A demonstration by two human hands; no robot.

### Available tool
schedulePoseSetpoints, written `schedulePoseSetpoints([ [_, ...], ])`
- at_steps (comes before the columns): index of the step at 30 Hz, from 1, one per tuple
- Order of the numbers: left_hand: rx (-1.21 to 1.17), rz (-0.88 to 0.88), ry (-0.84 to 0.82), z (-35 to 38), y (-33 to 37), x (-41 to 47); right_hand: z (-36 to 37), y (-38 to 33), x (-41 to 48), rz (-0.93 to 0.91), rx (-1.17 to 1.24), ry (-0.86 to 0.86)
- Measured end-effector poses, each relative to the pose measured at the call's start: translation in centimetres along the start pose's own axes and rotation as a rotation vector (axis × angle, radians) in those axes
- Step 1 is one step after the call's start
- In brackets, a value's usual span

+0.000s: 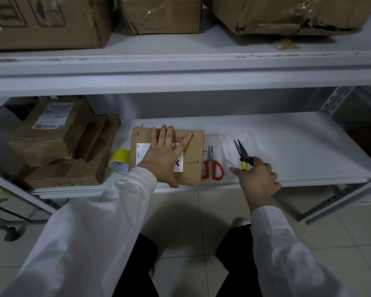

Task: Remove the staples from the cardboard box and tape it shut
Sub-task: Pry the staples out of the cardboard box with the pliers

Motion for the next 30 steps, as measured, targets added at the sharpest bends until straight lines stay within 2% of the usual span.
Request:
schedulePoseSetpoints([
  [4,-0.045,-0.076,0.041,-0.7,-0.2,-0.1,-0.6,-2.2,-0.6,-0.090,0.226,0.037],
  [7,-0.070,-0.196,0.066,-1.3,-0.7,0.1,-1.4,-4.3,-1.0,-0.263,0.317,0.083],
  [13,-0.107,-0.345,0.103,-1.4,-1.1,0.0,-2.8,-7.1,-3.0,-0.751,0.082,0.245],
  [15,-0.114,-0.357,0.101,-1.3,-1.1,0.1,-2.7,-7.2,-3.6,-0.846,-0.005,0.326],
  [21,-0.119,-0.326,0.052,-1.0,-0.8,0.4,-3.3,-7.1,-4.0,-0.893,-0.087,0.477],
  [30,-0.134,-0.286,-0.010,-0.5,-0.4,0.3,-3.9,-7.5,-4.2,-0.912,-0.075,0.561],
])
Point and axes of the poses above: each hand's wrist, its own x-axis towards the middle knuckle, its own z-axis out of the palm, y = z × x, the point moved 7 cm from there along x, towards the middle knuckle, and after that the axes turned 11 degrees about y, right-handed, at the moved point
